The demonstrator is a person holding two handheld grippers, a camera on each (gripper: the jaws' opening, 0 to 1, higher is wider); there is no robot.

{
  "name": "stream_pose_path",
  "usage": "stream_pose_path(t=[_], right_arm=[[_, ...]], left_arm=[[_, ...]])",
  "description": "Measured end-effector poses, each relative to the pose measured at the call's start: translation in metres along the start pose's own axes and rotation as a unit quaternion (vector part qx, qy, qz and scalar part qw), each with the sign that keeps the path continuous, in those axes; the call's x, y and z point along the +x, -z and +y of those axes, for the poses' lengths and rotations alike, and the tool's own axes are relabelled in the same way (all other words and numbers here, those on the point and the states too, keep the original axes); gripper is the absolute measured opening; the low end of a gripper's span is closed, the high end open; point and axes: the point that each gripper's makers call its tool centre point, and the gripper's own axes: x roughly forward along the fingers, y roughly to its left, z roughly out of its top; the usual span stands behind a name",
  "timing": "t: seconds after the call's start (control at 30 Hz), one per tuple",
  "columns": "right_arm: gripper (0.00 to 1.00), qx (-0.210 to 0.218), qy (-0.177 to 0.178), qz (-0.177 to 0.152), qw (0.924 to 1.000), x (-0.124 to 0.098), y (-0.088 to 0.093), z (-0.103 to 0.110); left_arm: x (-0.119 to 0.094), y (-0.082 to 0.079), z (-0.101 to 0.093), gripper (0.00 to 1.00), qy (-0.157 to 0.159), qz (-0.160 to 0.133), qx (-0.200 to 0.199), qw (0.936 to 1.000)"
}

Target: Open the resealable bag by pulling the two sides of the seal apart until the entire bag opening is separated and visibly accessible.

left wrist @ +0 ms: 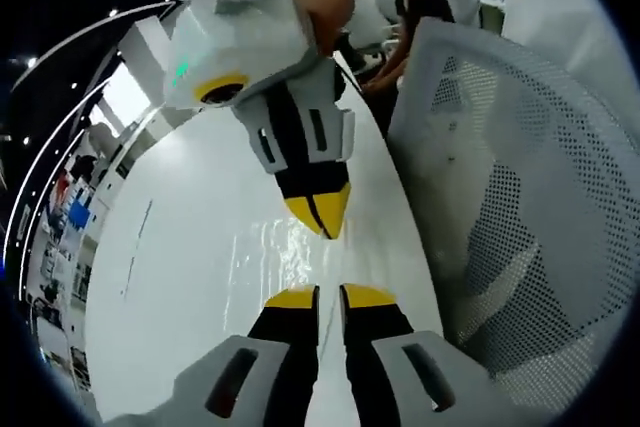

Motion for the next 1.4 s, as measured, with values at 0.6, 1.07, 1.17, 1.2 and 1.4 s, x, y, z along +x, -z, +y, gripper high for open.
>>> stream_pose_path(t=[0.6, 1.07, 1.17, 1.2, 1.4], right_arm=[[0.00, -0.037, 0.039, -0.055, 0.9971, -0.017, -0.031, -0.013], [0.00, -0.045, 0.143, -0.101, 0.9837, -0.045, -0.058, -0.047], [0.00, -0.045, 0.161, -0.111, 0.9796, -0.052, -0.063, -0.052], [0.00, -0.047, 0.173, -0.117, 0.9769, -0.055, -0.065, -0.054], [0.00, -0.051, 0.216, -0.151, 0.9634, -0.071, -0.076, -0.062]], left_arm=[[0.012, 0.012, 0.008, 0.00, -0.014, 0.060, 0.027, 0.9978], [0.012, 0.005, 0.021, 0.00, -0.016, 0.061, 0.051, 0.9967], [0.012, 0.004, 0.022, 0.00, -0.016, 0.062, 0.054, 0.9965], [0.012, 0.003, 0.022, 0.00, -0.015, 0.061, 0.057, 0.9964], [0.012, -0.001, 0.026, 0.00, -0.014, 0.063, 0.057, 0.9963]])
